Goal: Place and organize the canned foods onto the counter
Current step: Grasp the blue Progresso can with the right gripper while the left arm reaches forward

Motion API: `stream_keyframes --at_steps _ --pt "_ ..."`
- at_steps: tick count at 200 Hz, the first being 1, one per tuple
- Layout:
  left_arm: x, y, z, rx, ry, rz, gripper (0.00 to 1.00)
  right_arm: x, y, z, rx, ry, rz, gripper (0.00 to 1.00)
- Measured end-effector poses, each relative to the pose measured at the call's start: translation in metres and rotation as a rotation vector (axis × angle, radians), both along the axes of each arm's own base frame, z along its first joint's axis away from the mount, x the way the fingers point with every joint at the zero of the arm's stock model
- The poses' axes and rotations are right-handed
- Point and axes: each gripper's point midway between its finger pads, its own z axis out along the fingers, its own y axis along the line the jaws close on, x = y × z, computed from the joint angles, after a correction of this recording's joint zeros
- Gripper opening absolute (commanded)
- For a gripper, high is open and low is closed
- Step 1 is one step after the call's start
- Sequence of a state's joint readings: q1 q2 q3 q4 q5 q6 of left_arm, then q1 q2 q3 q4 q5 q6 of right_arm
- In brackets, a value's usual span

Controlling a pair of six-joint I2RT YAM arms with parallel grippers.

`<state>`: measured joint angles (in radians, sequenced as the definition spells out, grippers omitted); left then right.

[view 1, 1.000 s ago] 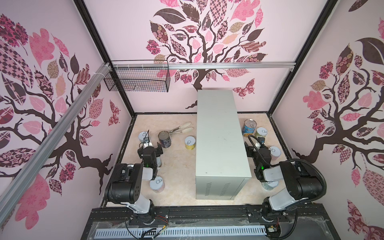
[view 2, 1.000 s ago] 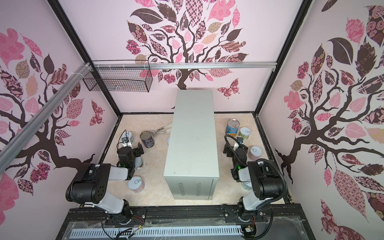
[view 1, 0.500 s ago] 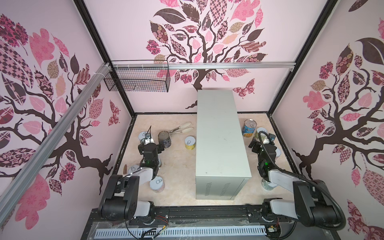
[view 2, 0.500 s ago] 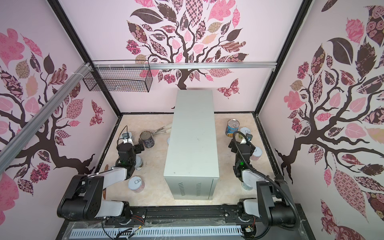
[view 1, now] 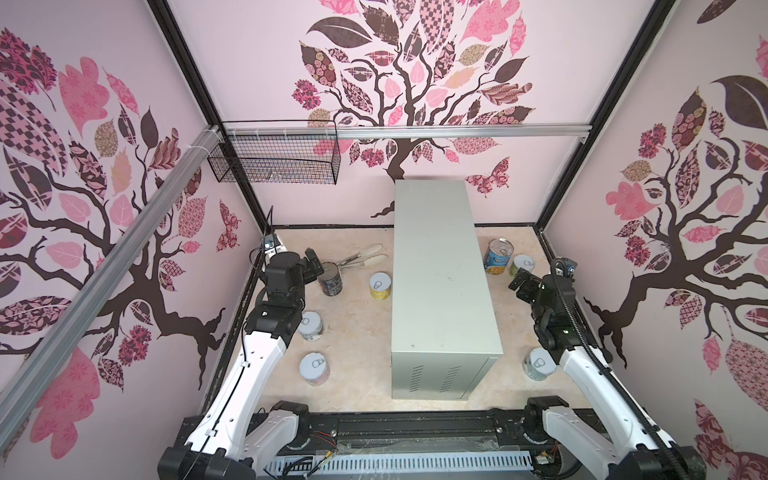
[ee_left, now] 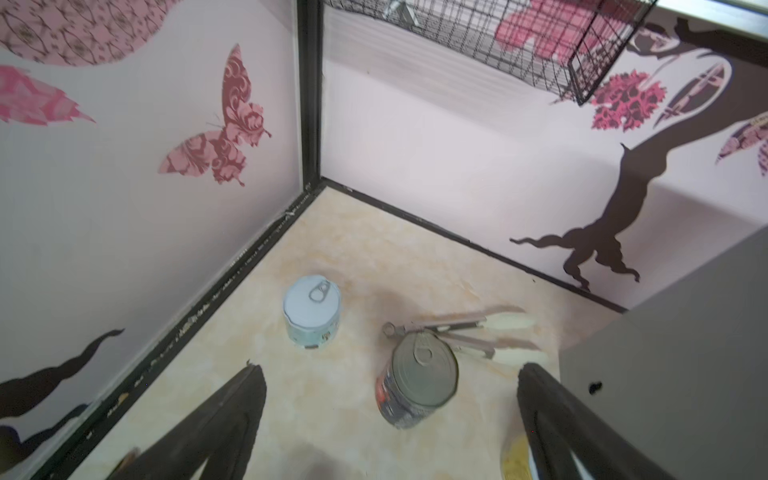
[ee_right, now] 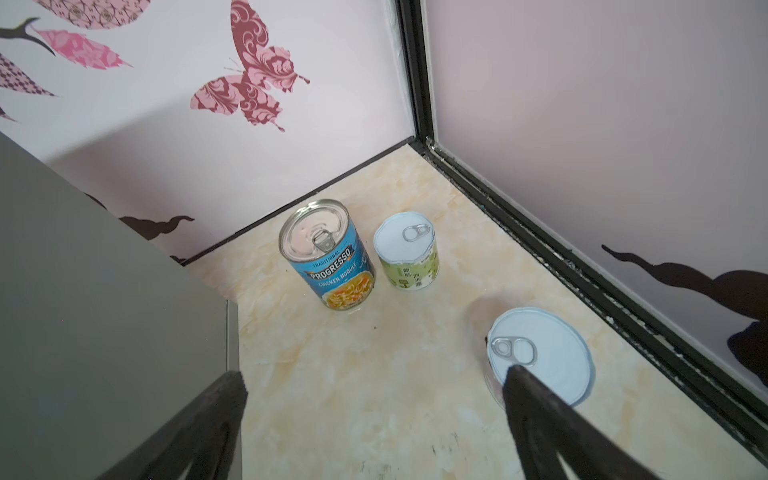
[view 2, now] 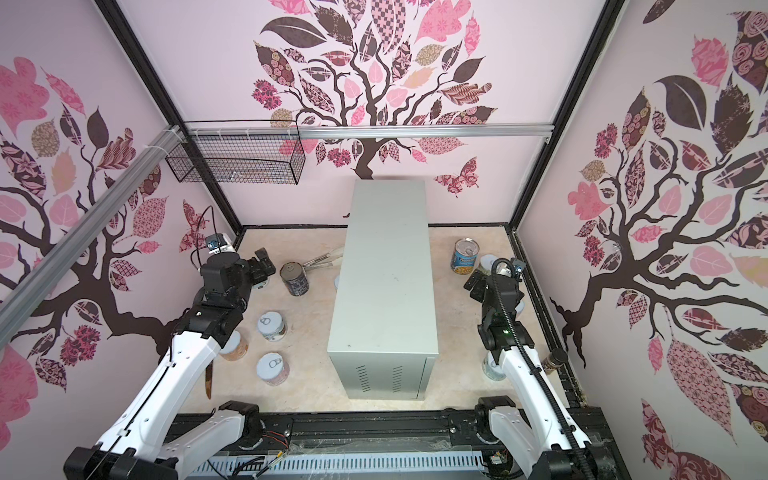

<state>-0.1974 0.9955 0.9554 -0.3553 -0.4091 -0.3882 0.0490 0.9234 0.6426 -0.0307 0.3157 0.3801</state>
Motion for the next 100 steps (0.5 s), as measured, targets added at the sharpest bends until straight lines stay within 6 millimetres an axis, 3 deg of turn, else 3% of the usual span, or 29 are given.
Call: stream_keyframes --at_steps 43,100 --pt "-0.023 -0.044 -0.025 -0.054 0.111 -0.102 0.98 0.028 0.015 -0.002 0.048 0.096 0.065 1.0" --pt "-0.028 -0.082 -0.028 -0.091 0.069 -0.127 0.98 0.063 0.021 -0.041 0.062 0.241 0.07 1.0"
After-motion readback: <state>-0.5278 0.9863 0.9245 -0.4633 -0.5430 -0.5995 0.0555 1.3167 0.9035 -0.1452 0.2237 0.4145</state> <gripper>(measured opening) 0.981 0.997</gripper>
